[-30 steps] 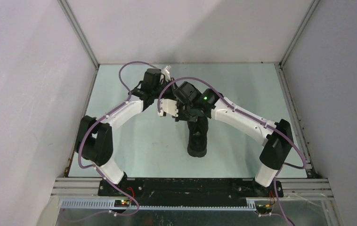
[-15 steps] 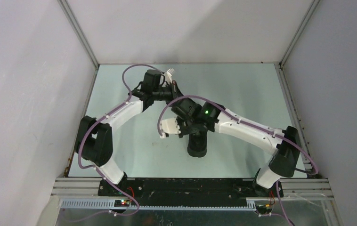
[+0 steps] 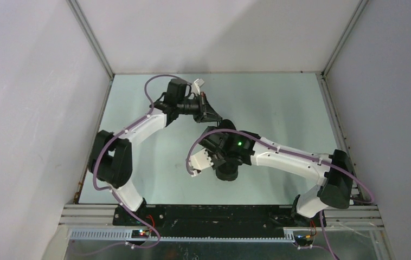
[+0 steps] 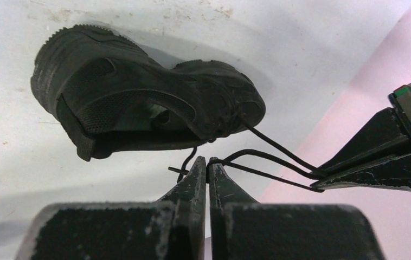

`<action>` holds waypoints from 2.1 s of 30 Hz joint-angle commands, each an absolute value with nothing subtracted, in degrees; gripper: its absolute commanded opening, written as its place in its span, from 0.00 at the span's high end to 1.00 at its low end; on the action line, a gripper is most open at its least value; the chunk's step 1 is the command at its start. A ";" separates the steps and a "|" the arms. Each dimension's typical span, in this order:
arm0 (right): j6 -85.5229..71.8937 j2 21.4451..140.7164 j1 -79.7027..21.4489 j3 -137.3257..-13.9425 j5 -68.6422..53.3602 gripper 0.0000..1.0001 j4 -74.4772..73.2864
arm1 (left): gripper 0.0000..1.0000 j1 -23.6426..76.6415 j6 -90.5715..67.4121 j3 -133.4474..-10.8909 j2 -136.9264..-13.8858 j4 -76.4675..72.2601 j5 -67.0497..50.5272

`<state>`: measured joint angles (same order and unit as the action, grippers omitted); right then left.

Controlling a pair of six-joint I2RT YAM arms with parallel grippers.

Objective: Tie the shoes

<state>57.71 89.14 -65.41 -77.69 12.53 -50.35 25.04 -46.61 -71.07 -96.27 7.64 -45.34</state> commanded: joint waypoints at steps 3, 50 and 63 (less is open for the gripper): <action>57.70 85.67 -68.20 -76.22 1.67 1.00 -50.14 | 1.00 22.15 -51.13 -79.80 -98.91 -6.79 -44.14; 63.91 79.87 -54.47 -65.97 -10.40 0.56 -49.11 | 1.00 21.95 -42.32 -72.57 -100.46 1.61 -45.16; 48.86 79.93 -29.14 -80.64 -42.77 0.42 -58.49 | 1.00 24.51 -43.08 -70.21 -100.58 -3.39 -47.02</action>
<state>54.92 75.75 -35.38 -76.90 -29.41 -54.85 23.33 -44.53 -70.28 -103.70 -0.95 -46.22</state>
